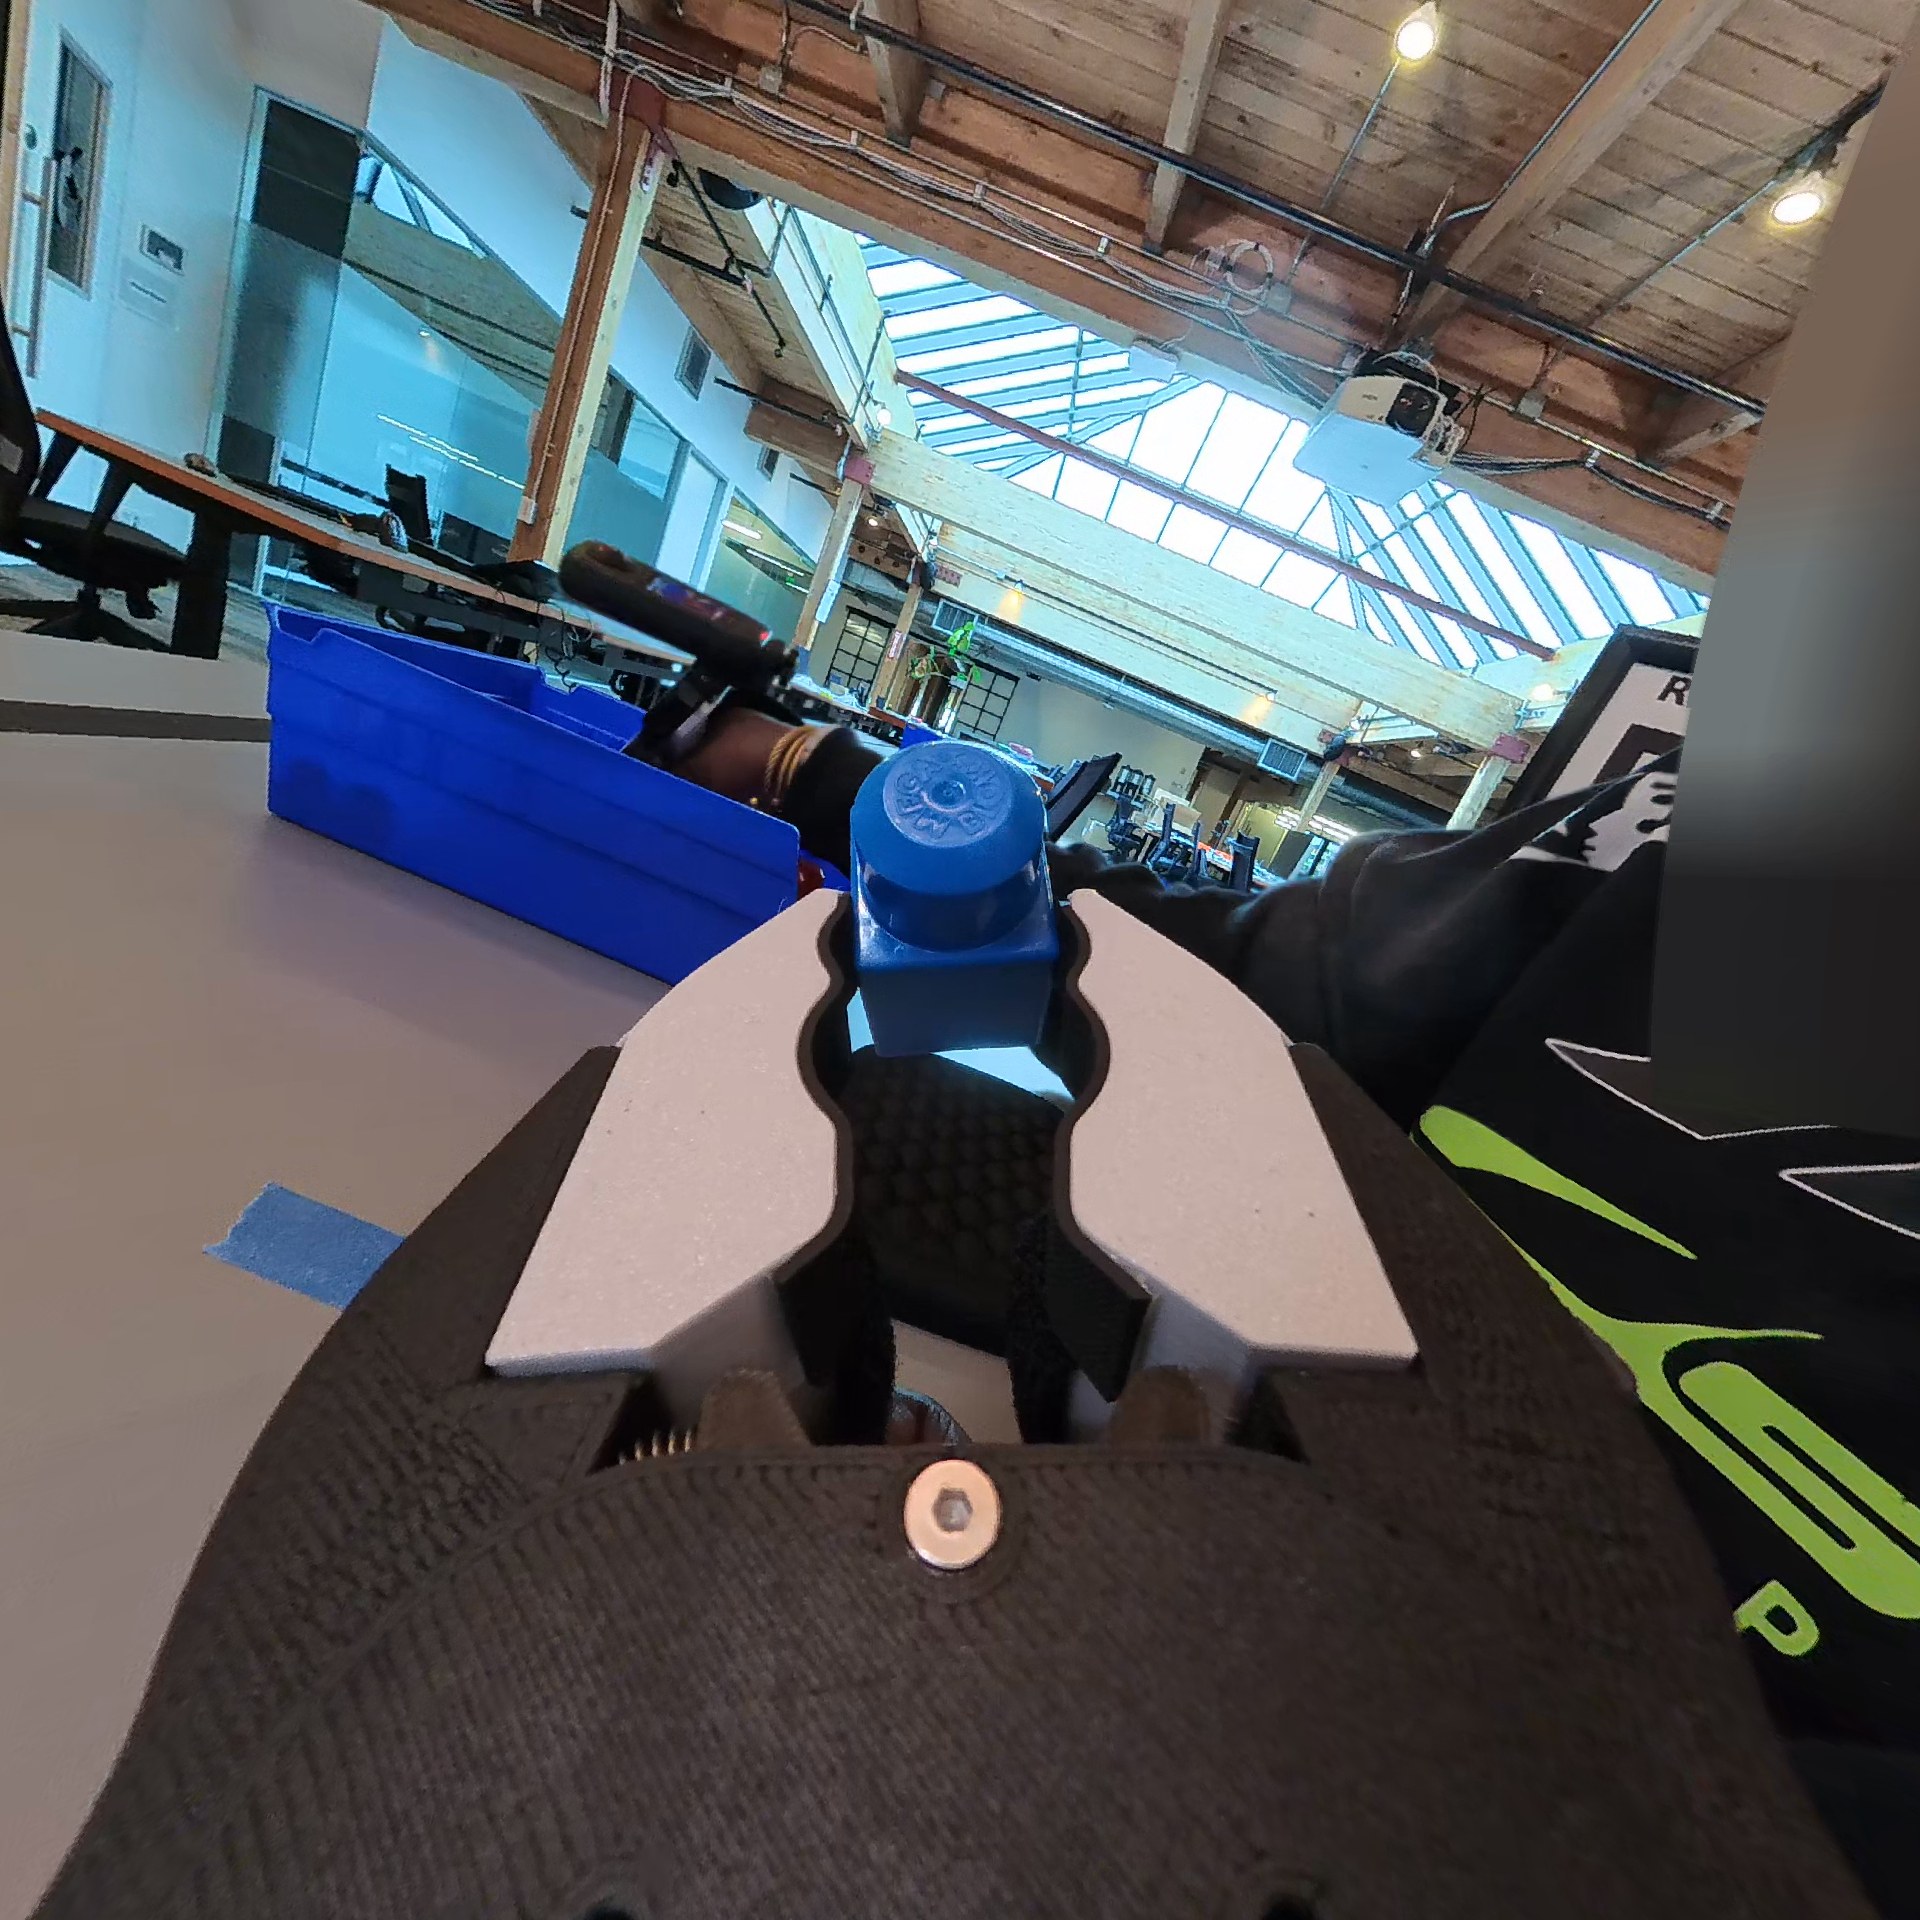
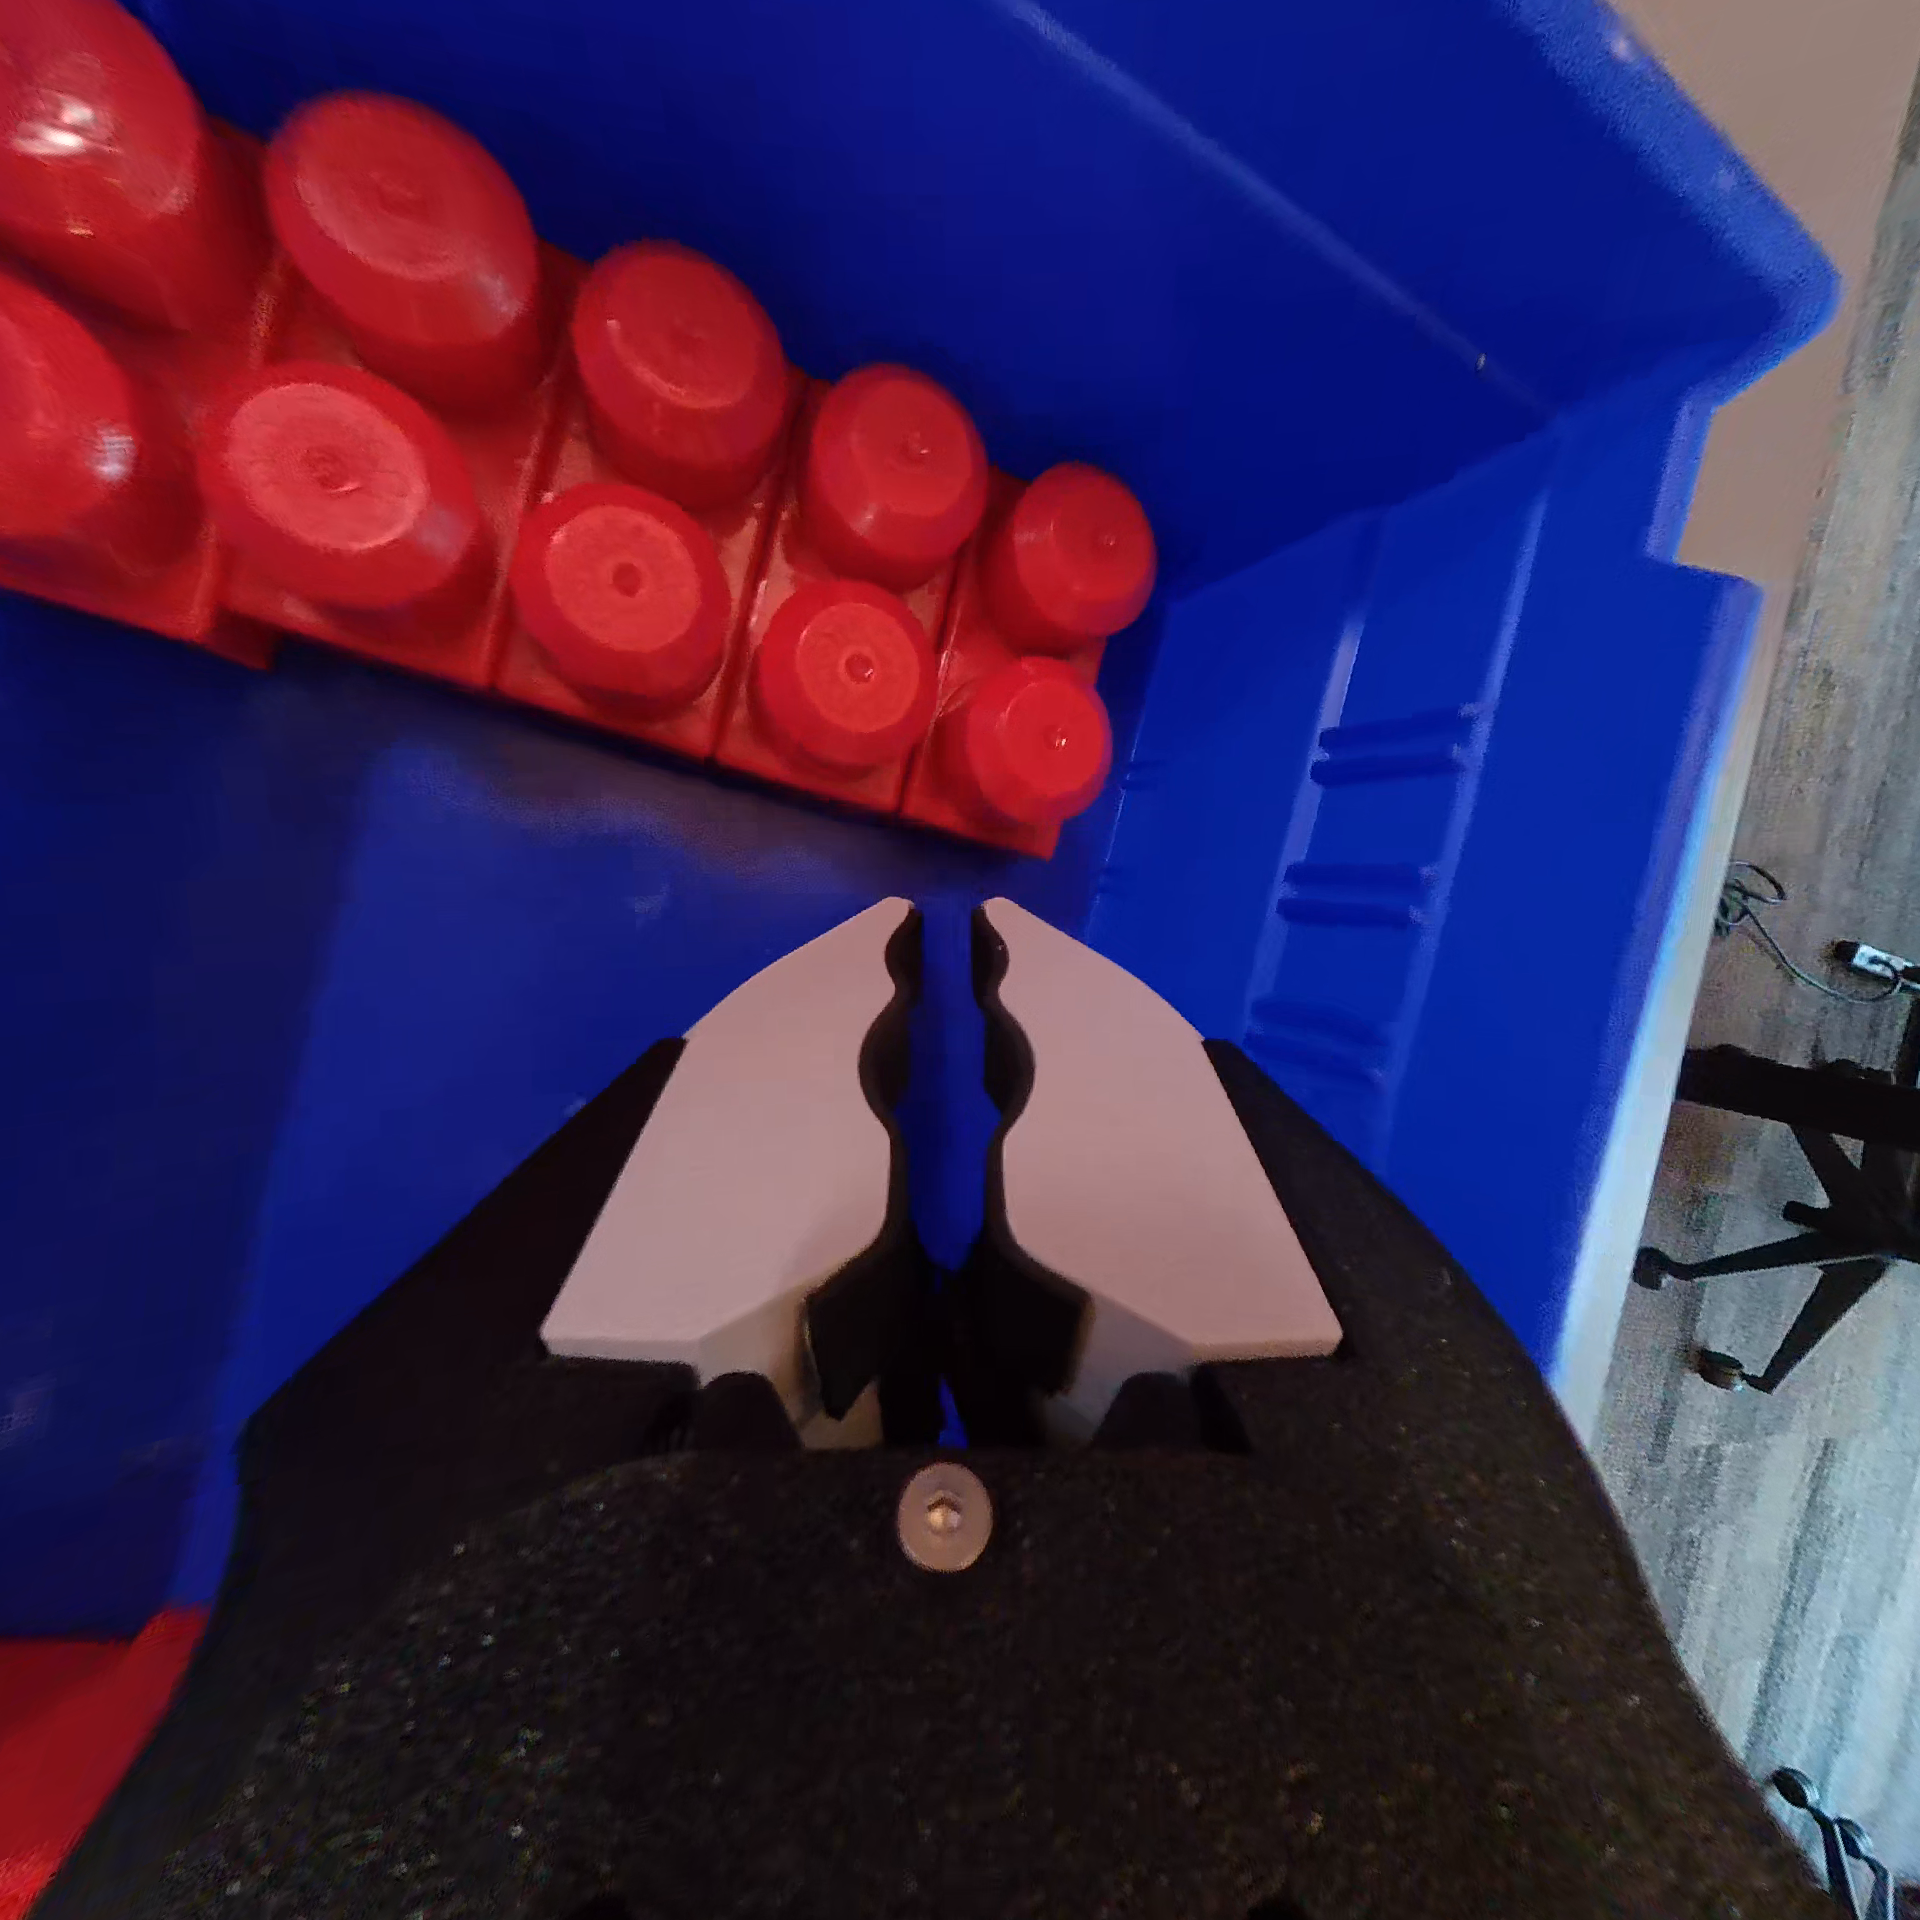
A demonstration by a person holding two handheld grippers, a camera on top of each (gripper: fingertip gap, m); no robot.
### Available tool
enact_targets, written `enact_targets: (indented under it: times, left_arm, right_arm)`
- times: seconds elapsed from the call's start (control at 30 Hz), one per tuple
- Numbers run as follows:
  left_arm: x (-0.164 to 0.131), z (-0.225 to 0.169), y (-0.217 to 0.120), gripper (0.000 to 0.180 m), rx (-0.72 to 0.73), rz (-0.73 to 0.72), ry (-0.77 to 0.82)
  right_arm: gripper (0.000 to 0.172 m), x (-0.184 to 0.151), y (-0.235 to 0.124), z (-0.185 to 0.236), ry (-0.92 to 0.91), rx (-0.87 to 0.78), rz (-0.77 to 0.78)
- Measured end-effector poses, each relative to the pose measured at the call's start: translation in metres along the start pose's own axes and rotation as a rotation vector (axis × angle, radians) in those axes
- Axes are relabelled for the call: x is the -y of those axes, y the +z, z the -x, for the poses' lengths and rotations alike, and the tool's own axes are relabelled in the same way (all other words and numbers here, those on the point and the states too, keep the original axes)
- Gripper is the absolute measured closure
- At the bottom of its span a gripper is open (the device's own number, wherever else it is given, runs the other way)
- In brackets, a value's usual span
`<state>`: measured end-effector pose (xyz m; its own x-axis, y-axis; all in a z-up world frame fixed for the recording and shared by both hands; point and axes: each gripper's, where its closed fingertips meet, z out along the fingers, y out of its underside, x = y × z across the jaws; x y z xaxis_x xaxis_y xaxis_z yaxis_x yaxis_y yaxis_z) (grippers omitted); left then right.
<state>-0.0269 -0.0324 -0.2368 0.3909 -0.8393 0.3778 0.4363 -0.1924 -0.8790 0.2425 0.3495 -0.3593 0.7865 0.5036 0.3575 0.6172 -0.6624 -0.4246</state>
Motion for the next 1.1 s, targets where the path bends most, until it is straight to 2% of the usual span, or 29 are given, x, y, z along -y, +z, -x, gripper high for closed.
enact_targets:
  times: [0.1, 0.2, 0.27, 0.33, 0.4, 0.47, 0.67, 0.8, 0.9, 1.0, 1.1]
  left_arm:
    - [0.0, 0.0, 0.0, 0.144, 0.003, 0.002, 0.003]
    - [-0.003, 0.0, 0.002, 0.144, 0.009, 0.018, 0.017]
    - [-0.006, -0.001, 0.003, 0.144, 0.014, 0.039, 0.033]
    - [-0.01, -0.002, 0.005, 0.144, 0.014, 0.07, 0.052]
    - [-0.017, -0.005, 0.008, 0.144, 0.008, 0.115, 0.08]
    - [-0.026, -0.011, 0.011, 0.144, -0.015, 0.179, 0.12]
    - [-0.054, -0.022, 0.018, 0.144, -0.042, 0.355, 0.245]
    - [-0.057, -0.022, 0.018, 0.144, -0.043, 0.375, 0.248]
    - [-0.051, -0.02, 0.018, 0.144, -0.029, 0.342, 0.238]
    - [-0.042, -0.018, 0.015, 0.135, -0.027, 0.285, 0.2]
    - [-0.043, -0.02, 0.015, 0.135, -0.039, 0.286, 0.209]
  right_arm:
    - [0.155, 0.009, -0.041, 0.006, -0.011, -0.022, -0.1]
    - [0.146, 0.036, -0.108, 0.055, -0.056, 0.152, -0.372]
    - [0.137, 0.045, -0.166, 0.116, -0.15, 0.414, -0.553]
    - [0.132, 0.035, -0.23, 0.189, -0.306, 0.745, -0.69]
    - [0.13, 0.006, -0.284, 0.252, -0.489, 1.037, -0.745]
    - [0.127, -0.023, -0.312, 0.296, -0.645, 1.209, -0.726]
    - [0.127, -0.062, -0.324, 0.357, -0.865, 1.334, -0.572]
    - [0.143, -0.074, -0.317, 0.37, -0.924, 1.294, -0.527]
    - [0.143, -0.069, -0.318, 0.369, -0.875, 1.297, -0.586]
    - [0.143, -0.056, -0.333, 0.365, -0.714, 1.378, -0.735]
    - [0.143, -0.048, -0.343, 0.363, -0.562, 1.448, -0.856]
